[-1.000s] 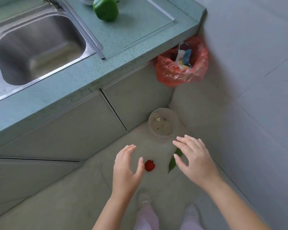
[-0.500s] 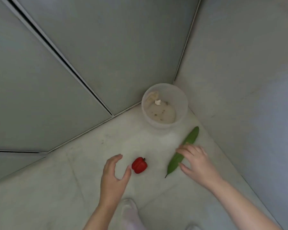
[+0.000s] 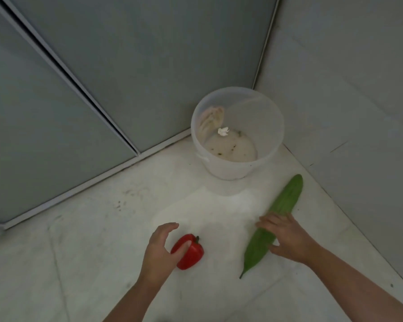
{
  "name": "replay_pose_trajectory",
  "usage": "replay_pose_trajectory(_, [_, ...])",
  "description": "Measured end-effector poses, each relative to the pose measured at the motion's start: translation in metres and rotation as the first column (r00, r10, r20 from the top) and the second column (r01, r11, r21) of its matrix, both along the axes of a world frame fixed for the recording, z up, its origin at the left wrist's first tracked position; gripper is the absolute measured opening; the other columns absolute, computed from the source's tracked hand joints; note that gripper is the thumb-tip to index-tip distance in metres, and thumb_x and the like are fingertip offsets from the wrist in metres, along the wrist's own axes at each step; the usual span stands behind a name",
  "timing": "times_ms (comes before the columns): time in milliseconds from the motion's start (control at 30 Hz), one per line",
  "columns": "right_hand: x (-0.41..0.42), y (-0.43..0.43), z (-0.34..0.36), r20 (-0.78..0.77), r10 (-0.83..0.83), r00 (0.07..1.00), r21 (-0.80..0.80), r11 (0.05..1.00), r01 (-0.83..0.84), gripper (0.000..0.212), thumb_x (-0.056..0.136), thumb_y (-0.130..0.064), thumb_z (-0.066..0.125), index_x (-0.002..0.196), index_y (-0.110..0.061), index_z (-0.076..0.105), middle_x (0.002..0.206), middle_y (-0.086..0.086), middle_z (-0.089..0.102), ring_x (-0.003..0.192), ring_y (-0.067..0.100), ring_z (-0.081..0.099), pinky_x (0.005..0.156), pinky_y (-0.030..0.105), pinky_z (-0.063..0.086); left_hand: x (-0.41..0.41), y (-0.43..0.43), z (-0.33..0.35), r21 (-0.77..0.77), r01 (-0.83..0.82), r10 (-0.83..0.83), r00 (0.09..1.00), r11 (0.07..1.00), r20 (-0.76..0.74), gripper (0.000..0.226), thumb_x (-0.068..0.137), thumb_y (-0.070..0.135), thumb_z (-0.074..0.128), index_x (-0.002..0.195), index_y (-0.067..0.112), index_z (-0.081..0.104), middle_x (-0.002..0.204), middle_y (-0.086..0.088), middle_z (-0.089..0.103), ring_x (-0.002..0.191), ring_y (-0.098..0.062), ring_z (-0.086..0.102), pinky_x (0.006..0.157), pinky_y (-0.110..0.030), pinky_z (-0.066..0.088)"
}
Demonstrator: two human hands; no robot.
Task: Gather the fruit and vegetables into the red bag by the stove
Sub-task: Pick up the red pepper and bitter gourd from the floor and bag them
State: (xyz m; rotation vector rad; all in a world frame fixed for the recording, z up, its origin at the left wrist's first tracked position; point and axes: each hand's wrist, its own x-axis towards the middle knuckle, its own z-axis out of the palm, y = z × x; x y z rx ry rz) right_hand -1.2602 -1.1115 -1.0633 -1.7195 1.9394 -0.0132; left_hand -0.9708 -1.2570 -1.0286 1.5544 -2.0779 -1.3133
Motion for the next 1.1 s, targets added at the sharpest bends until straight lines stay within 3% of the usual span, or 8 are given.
replay_pose_trajectory(167, [-0.003, 0.001, -0.025, -0.044, 0.054, 0.998, 0.103, 0.993, -0.049, 0.063, 0.08, -0.034, 0.06, 0.137, -0.027, 0.035, 0.145, -0.002, 0.033, 0.137, 0.016, 0.018, 0.11, 0.044, 0.008, -0.001, 0.01, -0.04, 0.084, 0.055, -0.057, 0.998, 0.995, 0.026, 0.054, 0.067, 0.027, 0.08, 0.114, 0.031, 0.053, 0.115, 0.017, 0.048, 0.111, -0.005, 0.045, 0.085, -0.007, 0.03])
replay_pose_trajectory(267, [-0.001, 0.001, -0.032, -0.114, 0.046, 0.992, 0.136, 0.99, -0.031, 0.063, 0.078, -0.03, 0.062, 0.135, -0.022, 0.038, 0.143, 0.0, 0.036, 0.137, 0.019, 0.02, 0.109, 0.048, 0.009, 0.002, 0.017, -0.058, 0.159, 0.101, -0.11, 0.993, 0.982, 0.045, 0.067, 0.064, 0.029, 0.082, 0.121, 0.03, 0.047, 0.119, 0.012, 0.046, 0.11, -0.009, 0.046, 0.089, -0.016, 0.036])
replay_pose_trajectory(400, [0.005, 0.003, -0.039, -0.22, 0.116, 0.969, 0.117, 0.989, -0.092, 0.073, 0.037, -0.037, 0.085, 0.106, -0.022, 0.063, 0.106, 0.003, 0.066, 0.106, 0.027, 0.06, 0.083, 0.058, 0.045, 0.005, 0.026, -0.072, 0.209, 0.063, -0.067, 0.998, 0.976, 0.01, 0.068, 0.064, 0.023, 0.083, 0.117, 0.037, 0.043, 0.114, 0.02, 0.044, 0.107, -0.01, 0.049, 0.079, -0.009, 0.038])
replay_pose_trajectory(567, [-0.005, 0.005, -0.038, -0.271, 0.104, 0.957, 0.0, 0.994, -0.108, 0.071, 0.027, -0.04, 0.087, 0.093, -0.023, 0.068, 0.087, -0.001, 0.065, 0.085, 0.021, 0.066, 0.072, 0.059, 0.05, 0.001, 0.03, -0.076, 0.231, 0.009, -0.01, 1.0, 0.973, 0.004, 0.069, 0.064, 0.02, 0.083, 0.12, 0.032, 0.043, 0.114, 0.012, 0.044, 0.105, -0.012, 0.048, 0.074, -0.009, 0.039])
replay_pose_trajectory(633, [-0.004, 0.007, -0.036, -0.259, 0.092, 0.962, 0.06, 0.995, -0.079, 0.067, 0.034, -0.04, 0.087, 0.095, -0.021, 0.067, 0.088, 0.002, 0.062, 0.084, 0.023, 0.064, 0.08, 0.059, 0.046, 0.001, 0.032, -0.076, 0.254, 0.002, -0.005, 1.0, 0.967, 0.013, 0.072, 0.065, 0.02, 0.082, 0.124, 0.028, 0.043, 0.116, 0.008, 0.043, 0.105, -0.012, 0.048, 0.072, -0.008, 0.039])
replay_pose_trajectory(767, [-0.003, 0.016, -0.042, -0.18, -0.026, 0.983, 0.156, 0.986, 0.054, 0.056, 0.075, -0.046, 0.063, 0.125, -0.025, 0.047, 0.12, 0.002, 0.046, 0.116, 0.02, 0.042, 0.106, 0.044, 0.019, 0.004, 0.036, -0.076, 0.296, -0.017, 0.011, 1.0, 0.955, 0.023, 0.075, 0.065, 0.022, 0.083, 0.127, 0.027, 0.041, 0.117, 0.005, 0.042, 0.105, -0.012, 0.047, 0.076, -0.011, 0.038])
replay_pose_trajectory(900, [0.0, 0.021, -0.041, -0.138, -0.068, 0.988, 0.208, 0.973, 0.096, 0.055, 0.079, -0.046, 0.059, 0.128, -0.03, 0.041, 0.123, -0.003, 0.044, 0.114, 0.014, 0.041, 0.101, 0.035, 0.022, 0.005, 0.04, -0.076, 0.307, -0.021, 0.011, 0.999, 0.952, 0.036, 0.074, 0.064, 0.025, 0.083, 0.125, 0.028, 0.042, 0.116, 0.005, 0.043, 0.101, -0.01, 0.047, 0.072, -0.009, 0.037])
replay_pose_trajectory(1100, [0.006, 0.022, -0.035, 0.009, -0.131, 0.991, 0.158, 0.979, 0.128, 0.05, 0.079, -0.036, 0.064, 0.125, -0.026, 0.047, 0.105, -0.001, 0.046, 0.096, 0.012, 0.042, 0.071, 0.023, 0.03, 0.008, 0.043, -0.07, 0.282, -0.07, 0.072, 0.997, 0.957, 0.003, 0.069, 0.059, 0.023, 0.085, 0.115, 0.033, 0.046, 0.117, 0.002, 0.049, 0.103, -0.016, 0.052, 0.076, -0.014, 0.04])
